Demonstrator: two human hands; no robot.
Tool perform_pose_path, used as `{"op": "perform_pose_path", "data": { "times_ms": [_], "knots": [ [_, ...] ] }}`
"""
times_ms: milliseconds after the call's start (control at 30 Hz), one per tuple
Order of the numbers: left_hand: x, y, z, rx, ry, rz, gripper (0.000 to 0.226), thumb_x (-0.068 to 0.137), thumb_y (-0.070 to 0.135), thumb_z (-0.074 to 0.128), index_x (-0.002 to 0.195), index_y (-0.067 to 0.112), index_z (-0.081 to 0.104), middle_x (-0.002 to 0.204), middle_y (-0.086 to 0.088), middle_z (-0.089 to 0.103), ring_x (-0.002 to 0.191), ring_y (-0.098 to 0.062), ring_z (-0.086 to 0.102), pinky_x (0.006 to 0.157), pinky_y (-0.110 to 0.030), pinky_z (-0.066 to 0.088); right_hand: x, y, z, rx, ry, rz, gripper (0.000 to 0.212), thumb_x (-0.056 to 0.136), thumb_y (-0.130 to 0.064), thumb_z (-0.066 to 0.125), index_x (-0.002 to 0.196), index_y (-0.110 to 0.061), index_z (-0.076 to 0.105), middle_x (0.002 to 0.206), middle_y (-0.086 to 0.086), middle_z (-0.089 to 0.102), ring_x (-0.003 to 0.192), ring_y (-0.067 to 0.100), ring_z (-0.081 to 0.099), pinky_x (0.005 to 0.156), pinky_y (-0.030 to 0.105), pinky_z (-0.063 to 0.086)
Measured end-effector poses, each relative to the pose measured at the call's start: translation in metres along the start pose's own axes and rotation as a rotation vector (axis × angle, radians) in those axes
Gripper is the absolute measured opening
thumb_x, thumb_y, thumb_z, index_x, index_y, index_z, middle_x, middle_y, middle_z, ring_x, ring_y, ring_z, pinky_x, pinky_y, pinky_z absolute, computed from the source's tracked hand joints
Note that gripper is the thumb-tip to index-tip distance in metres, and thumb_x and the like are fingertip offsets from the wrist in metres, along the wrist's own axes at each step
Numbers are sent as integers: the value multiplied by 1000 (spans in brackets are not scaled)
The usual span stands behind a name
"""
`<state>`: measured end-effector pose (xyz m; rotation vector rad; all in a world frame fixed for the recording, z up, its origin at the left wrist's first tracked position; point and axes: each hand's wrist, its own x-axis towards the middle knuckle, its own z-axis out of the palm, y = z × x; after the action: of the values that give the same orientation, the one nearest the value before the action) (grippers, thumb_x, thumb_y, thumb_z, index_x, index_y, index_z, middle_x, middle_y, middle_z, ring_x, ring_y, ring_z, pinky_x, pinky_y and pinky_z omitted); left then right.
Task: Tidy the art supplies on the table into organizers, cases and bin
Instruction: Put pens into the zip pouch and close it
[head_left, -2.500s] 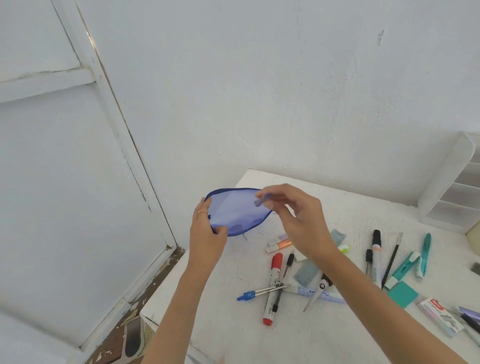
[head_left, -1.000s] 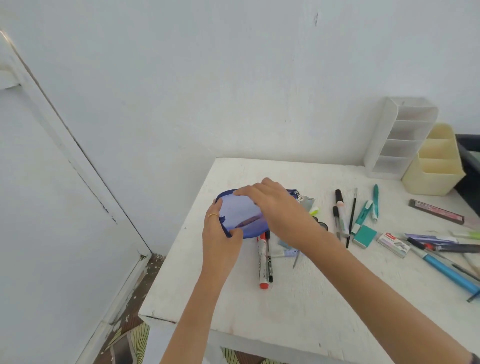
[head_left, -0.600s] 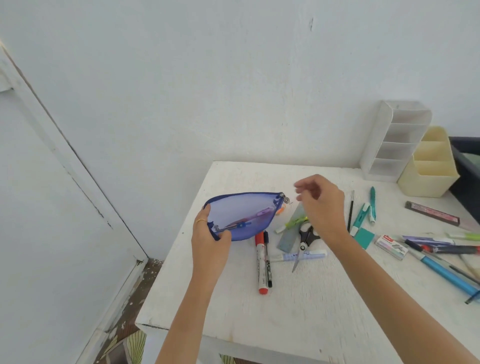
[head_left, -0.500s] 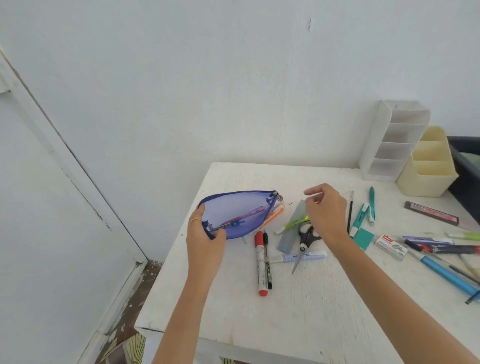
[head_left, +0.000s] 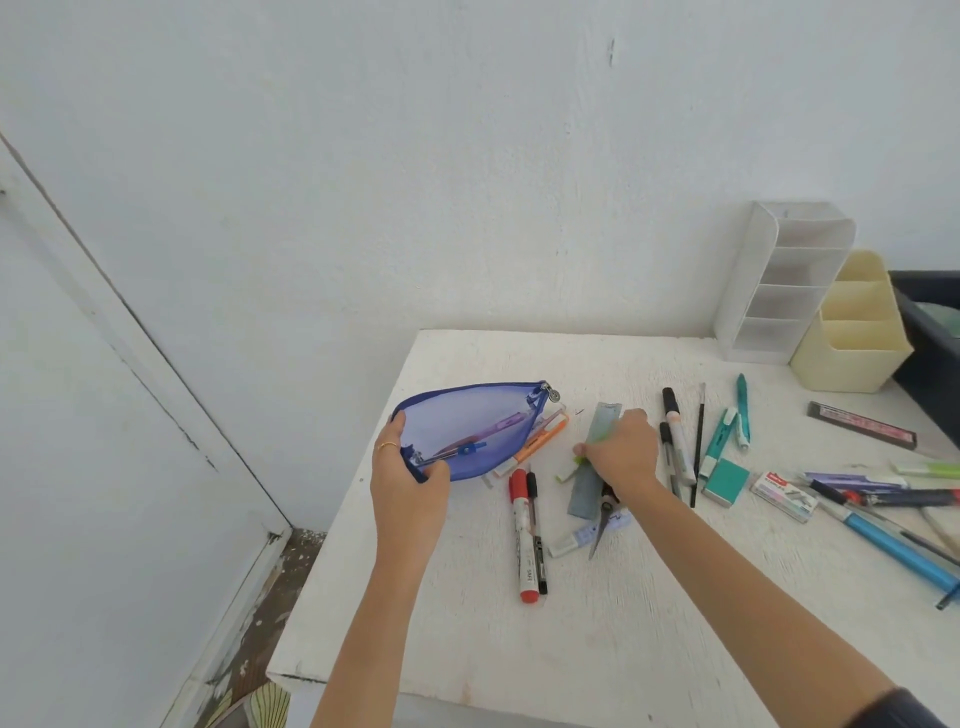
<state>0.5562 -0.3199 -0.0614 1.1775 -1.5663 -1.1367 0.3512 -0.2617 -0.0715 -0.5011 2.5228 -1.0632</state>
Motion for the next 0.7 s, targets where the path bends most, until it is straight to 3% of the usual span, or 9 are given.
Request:
{"op": "perform_pose_path", "data": {
  "times_ms": [67,133,233,333,400,533,600,667,700],
  "knots": [
    [1,2,-1,-2,0,3,63,85,-5,55,141,16,35,137,-2,45,119,-13,46,67,1,41,-4,1,-11,209,1,11,49,78,-11,75,117,9,54,105,23,61,98,30,61,74,35,51],
    [2,4,-1,-3,-8,14,63,86,-5,55,141,16,35,137,-2,44,119,-13,46,72,-3,40,-12,-2,-26,436,-13,-31,32,81,-8,71,112,0,65,91,13,68,80,21,62,75,31,54],
    [3,6,3,-9,-29,23,63,85,-5,55,142,17,35,138,-2,44,119,-12,46,83,-13,40,-30,-18,-50,667,60,-246,14,85,-7,66,98,-12,70,81,3,70,74,17,64,76,27,55],
    [0,13,12,-5,-63,30,64,85,-5,54,142,17,35,140,1,43,123,-12,44,91,-19,39,-53,-41,-71,899,109,-539,16,87,-1,62,91,-16,68,85,6,73,77,16,69,73,22,55],
    [-4,18,21,-3,-103,43,64,85,-5,54,142,16,35,140,4,41,122,-9,42,90,-12,35,-61,-50,-72,806,93,-755,17,87,0,61,92,-14,69,88,3,73,83,15,68,77,23,53],
    [-11,27,37,-19,-175,52,63,84,-8,53,140,16,36,135,6,42,116,-4,41,84,-5,35,-47,-33,-42,159,130,-1183,25,82,4,59,99,-9,72,81,4,66,79,19,53,68,26,44],
    [-13,30,43,-37,-188,50,64,84,-9,53,140,17,36,132,6,44,114,-6,45,77,1,38,-32,-17,-23,-129,92,-1156,38,75,15,60,105,-7,71,83,9,63,81,26,51,65,35,48],
    [-14,33,46,-41,-199,50,63,84,-8,53,140,17,36,129,6,44,109,-4,47,72,5,38,-26,-7,-17,-174,-22,-1043,48,74,23,55,113,-3,66,92,16,63,89,33,55,72,41,51],
    [-14,34,46,-38,-204,53,62,85,-7,54,140,16,37,126,7,44,104,-1,48,70,6,37,-26,-4,-19,-127,-62,-1017,47,76,22,51,114,-1,65,95,18,63,90,31,57,78,34,50]
  ]
}}
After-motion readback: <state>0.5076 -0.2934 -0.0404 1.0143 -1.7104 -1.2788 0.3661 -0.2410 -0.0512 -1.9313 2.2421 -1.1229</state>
